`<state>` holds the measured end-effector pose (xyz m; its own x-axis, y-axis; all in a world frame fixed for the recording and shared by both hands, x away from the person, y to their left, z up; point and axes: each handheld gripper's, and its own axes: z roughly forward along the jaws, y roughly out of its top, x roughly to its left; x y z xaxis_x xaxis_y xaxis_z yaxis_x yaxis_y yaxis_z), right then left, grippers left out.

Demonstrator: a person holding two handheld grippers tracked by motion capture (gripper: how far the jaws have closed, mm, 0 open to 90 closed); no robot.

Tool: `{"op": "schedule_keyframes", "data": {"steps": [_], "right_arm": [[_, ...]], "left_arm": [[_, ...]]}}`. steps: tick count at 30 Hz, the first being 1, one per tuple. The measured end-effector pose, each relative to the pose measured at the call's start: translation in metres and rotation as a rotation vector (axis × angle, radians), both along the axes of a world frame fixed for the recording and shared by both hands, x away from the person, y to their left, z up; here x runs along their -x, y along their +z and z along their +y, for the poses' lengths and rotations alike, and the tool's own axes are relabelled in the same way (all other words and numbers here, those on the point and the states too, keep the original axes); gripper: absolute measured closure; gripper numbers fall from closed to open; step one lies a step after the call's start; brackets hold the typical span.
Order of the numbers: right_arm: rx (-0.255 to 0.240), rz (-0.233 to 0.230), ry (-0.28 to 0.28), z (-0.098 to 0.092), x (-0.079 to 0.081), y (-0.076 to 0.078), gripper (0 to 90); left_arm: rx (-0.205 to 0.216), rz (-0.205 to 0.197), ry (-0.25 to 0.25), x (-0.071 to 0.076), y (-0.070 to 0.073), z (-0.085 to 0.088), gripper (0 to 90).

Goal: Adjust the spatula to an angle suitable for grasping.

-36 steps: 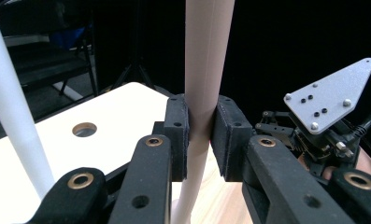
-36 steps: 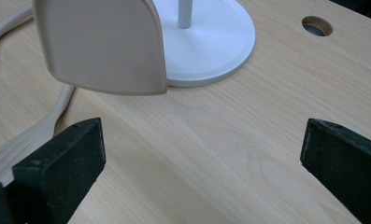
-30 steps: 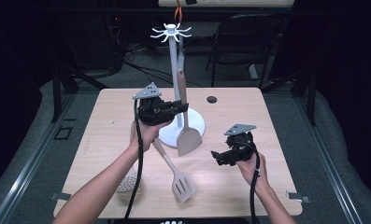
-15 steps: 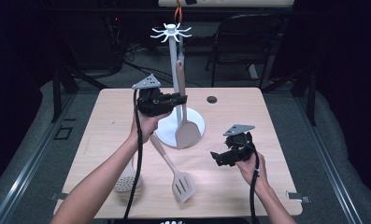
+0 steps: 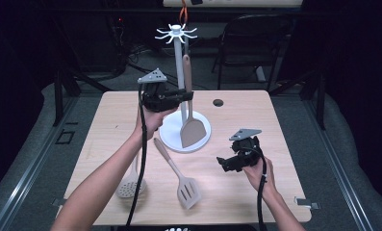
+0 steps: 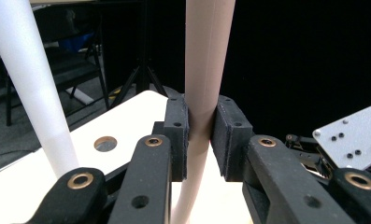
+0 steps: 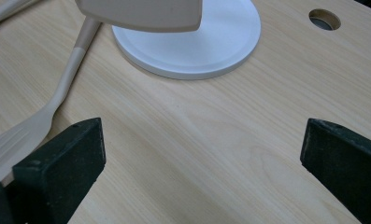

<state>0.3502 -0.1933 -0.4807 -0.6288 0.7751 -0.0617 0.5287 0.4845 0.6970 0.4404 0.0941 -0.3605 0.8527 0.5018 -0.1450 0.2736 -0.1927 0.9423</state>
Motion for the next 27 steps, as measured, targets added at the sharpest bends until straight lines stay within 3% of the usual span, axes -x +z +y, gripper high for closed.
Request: {"op": "schedule_keyframes", "data": {"steps": [14,27], "right_arm": [[0.006,0.003,0.005,0.001,0.0,0.0,0.0],[0.013,0.005,0.016,0.003,0.0,-0.001,0.0]], "left_arm": [[-0.011,-0.018,0.014,-0.013,0.016,-0.003,76.9],[-0.008,-0.017,0.024,-0.021,0.022,-0.003,76.9]]}}
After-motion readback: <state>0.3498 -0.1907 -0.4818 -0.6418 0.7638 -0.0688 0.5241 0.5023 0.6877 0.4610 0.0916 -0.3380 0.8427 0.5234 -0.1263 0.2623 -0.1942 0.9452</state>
